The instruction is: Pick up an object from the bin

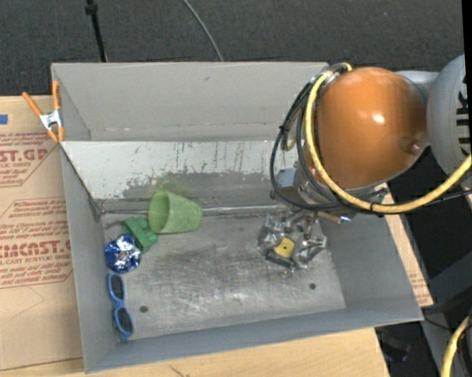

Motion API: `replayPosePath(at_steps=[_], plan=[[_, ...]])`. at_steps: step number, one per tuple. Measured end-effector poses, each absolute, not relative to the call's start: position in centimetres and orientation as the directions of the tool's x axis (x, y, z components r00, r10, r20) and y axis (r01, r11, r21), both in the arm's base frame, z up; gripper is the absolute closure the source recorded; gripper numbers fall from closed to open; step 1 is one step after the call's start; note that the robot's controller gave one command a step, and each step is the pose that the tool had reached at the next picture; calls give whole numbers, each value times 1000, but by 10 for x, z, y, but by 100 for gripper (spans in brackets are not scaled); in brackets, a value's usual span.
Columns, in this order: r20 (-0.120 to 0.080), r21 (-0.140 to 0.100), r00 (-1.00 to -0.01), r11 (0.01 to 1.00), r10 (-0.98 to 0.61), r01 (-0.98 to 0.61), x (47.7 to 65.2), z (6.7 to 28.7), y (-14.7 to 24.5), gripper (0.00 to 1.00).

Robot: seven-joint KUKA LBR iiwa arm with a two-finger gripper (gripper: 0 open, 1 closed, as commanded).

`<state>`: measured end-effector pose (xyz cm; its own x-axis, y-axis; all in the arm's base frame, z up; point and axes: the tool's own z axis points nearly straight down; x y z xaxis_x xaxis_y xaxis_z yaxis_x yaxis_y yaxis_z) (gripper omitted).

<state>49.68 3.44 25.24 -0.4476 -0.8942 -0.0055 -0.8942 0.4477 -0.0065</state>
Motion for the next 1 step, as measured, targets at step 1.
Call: replayPosePath(at_steps=[1], plan=[[-3, 0, -320, 320, -947, -947, 527, 237, 37, 100]])
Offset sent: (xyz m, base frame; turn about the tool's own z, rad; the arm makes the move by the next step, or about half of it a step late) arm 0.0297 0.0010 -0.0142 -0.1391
